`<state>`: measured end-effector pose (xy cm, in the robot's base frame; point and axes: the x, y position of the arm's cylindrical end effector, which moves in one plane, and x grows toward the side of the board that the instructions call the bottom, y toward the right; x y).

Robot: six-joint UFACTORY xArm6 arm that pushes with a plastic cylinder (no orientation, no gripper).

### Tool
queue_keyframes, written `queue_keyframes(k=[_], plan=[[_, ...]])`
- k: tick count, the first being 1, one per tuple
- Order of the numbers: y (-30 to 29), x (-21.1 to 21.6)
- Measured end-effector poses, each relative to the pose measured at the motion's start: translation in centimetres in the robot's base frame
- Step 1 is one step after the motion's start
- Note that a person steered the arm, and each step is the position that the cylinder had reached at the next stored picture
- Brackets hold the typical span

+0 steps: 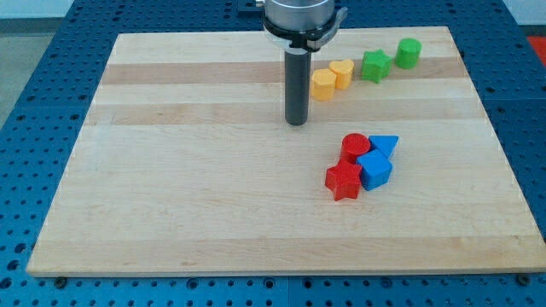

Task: Move the yellow blocks left to the green star

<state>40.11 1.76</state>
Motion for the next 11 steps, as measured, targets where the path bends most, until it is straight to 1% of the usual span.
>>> queue_keyframes(k=[1, 2, 3, 4, 5, 6, 7, 8, 9, 10, 11], plan=[[0.0, -1.5], [0.9, -3.9], [4.1, -5.2], [5.6, -5.2], [5.6, -5.2], [9.0, -6.0], [10.0, -6.0], [11.6, -6.9], [11.7, -6.9], [9.5, -5.0], [5.6, -1.7]])
